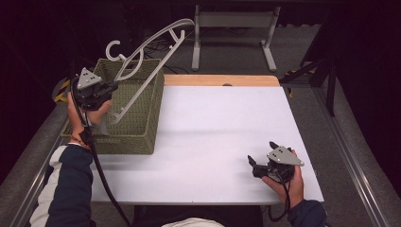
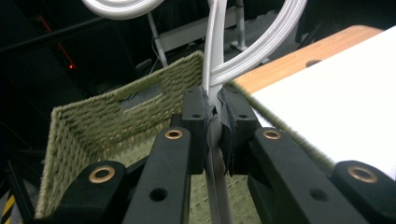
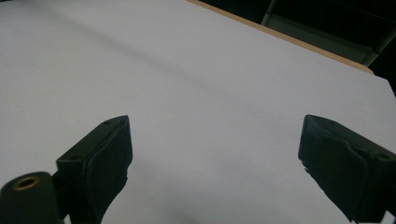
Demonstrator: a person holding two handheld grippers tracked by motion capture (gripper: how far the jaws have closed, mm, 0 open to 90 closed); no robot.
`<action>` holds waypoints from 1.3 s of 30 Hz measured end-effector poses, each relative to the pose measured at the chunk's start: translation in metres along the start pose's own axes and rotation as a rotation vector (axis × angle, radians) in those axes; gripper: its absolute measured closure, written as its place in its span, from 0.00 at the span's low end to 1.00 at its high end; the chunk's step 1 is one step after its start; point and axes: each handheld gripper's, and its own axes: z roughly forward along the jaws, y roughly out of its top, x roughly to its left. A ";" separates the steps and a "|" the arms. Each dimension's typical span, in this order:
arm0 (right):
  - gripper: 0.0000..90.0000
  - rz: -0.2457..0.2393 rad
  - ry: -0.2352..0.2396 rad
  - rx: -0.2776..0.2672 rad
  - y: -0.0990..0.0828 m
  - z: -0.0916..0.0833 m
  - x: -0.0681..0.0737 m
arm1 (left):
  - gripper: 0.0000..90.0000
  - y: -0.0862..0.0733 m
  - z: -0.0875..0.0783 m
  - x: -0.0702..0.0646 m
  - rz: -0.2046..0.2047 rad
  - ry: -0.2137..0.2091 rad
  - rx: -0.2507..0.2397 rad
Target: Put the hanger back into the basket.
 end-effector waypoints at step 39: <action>0.12 -0.017 0.011 0.022 -0.001 0.003 0.004 | 0.81 -0.031 0.027 0.034 0.013 0.099 0.199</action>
